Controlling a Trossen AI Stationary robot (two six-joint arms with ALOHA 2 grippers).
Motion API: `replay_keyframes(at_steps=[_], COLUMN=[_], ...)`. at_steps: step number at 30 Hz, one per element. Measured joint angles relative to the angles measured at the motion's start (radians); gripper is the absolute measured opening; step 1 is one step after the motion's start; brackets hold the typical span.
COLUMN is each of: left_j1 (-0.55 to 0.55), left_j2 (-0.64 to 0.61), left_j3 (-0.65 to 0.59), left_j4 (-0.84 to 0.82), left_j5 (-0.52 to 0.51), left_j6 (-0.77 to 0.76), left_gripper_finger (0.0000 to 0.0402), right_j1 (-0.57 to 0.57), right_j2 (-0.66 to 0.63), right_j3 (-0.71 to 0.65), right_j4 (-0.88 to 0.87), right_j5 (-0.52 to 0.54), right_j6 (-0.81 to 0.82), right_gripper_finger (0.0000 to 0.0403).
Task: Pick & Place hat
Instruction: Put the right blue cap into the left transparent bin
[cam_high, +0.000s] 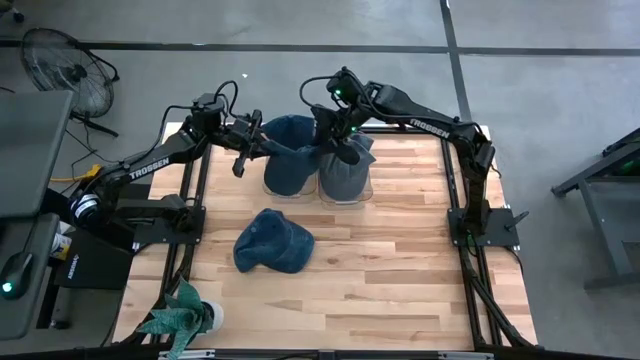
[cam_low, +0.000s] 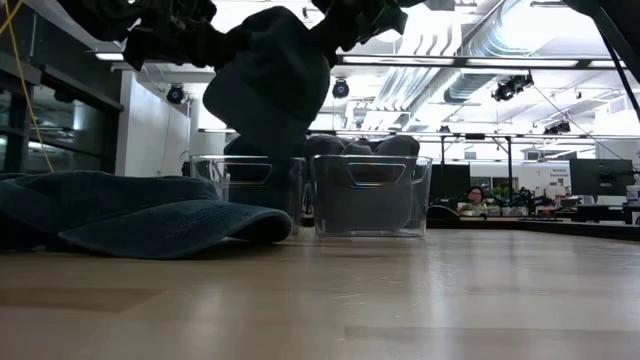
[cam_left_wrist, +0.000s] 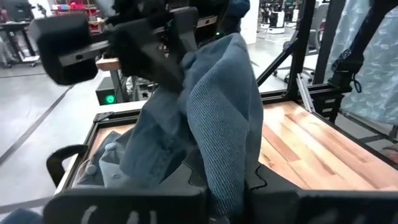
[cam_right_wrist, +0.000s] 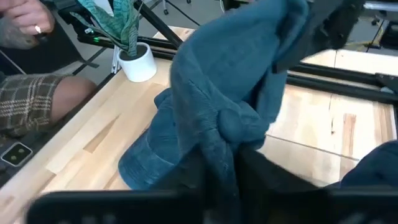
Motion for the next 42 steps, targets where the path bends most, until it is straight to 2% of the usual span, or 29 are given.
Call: replay_keyframes(at_steps=[2, 4, 13, 17, 24, 35, 38, 42], left_j1=[0.0, 0.0, 0.0, 0.0, 0.0, -0.001, -0.001, -0.001], left_j2=[0.0, 0.0, -0.02, -0.067, -0.165, -0.171, -0.168, -0.168], left_j3=[0.0, 0.0, 0.0, 0.0, 0.0, 0.0, 0.0, 0.0], left_j4=[-0.008, -0.024, -0.04, -0.065, -0.147, -0.209, -0.217, -0.218], left_j5=[-0.013, -0.026, -0.054, -0.138, -0.283, -0.282, -0.271, -0.244], left_j6=[0.0, -0.001, -0.003, -0.001, 0.0, -0.027, -0.036, -0.092], left_gripper_finger=[0.0019, 0.0025, 0.0051, 0.0064, 0.0082, 0.0087, 0.0111, 0.018], right_j1=[0.0, 0.0, 0.0, 0.0, 0.004, 0.028, 0.027, 0.026], right_j2=[0.0, 0.0, 0.0, 0.0, 0.0, 0.0, 0.0, 0.0], right_j3=[0.0, 0.0, 0.001, 0.001, 0.001, 0.001, 0.001, 0.001], right_j4=[0.0, 0.0, 0.01, 0.022, 0.031, 0.088, 0.086, 0.081], right_j5=[0.0, 0.002, 0.1, 0.135, 0.135, 0.128, 0.129, 0.158], right_j6=[-0.024, -0.035, -0.02, -0.017, -0.017, -0.021, -0.021, -0.022], right_gripper_finger=[0.0022, 0.0009, 0.0003, 0.0003, 0.0001, 0.0001, 0.0, 0.0])
